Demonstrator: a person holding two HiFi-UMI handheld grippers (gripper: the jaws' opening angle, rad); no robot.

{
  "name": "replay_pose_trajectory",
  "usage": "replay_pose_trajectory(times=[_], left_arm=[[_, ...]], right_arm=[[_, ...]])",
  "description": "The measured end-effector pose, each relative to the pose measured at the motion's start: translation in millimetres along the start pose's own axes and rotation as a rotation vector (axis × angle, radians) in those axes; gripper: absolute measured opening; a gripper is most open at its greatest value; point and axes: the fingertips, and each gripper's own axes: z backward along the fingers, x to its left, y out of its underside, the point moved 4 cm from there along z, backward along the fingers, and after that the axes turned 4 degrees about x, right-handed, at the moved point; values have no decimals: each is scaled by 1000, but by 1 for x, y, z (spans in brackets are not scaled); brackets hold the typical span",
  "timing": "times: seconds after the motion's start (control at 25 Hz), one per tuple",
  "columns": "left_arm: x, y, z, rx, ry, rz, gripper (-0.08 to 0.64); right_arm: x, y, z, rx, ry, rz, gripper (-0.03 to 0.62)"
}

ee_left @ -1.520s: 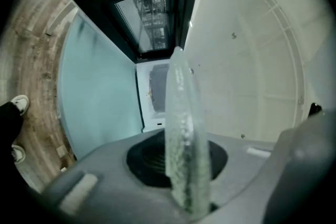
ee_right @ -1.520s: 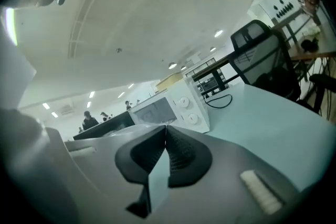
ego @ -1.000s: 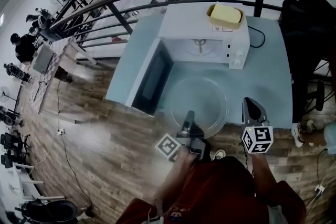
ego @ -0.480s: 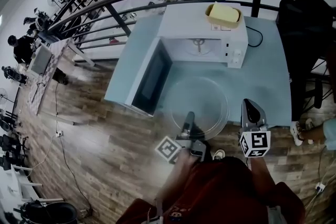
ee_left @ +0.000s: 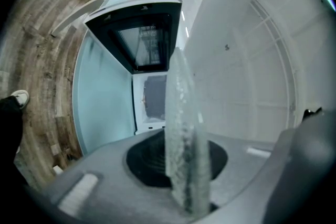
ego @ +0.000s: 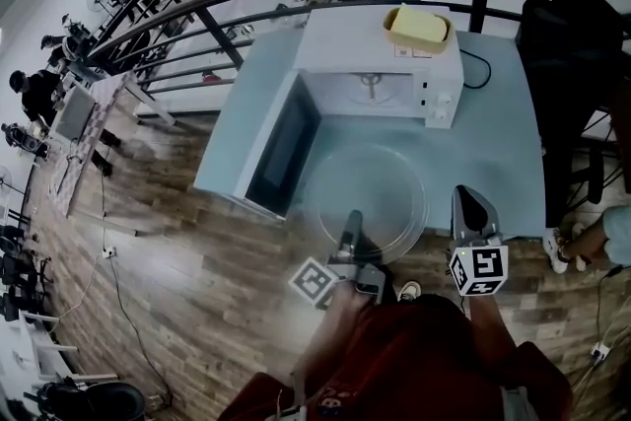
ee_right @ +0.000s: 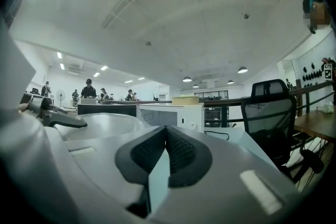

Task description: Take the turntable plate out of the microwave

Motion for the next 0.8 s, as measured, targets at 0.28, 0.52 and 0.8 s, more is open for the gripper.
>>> replay_pose_trajectory(times=[0.28,0.52,0.8], left_arm=[[-5,-2,-2,-8,11,-14,31],[-5,-2,-6,-13,12,-19,31],[-5,1,-13,-12,10,-16,31]], right_arm=[[-1,-1,-2,-1,-9,-1,2],[2,0,-6,4,-29,9,2],[-4,1,-5,8,-27,6,2]])
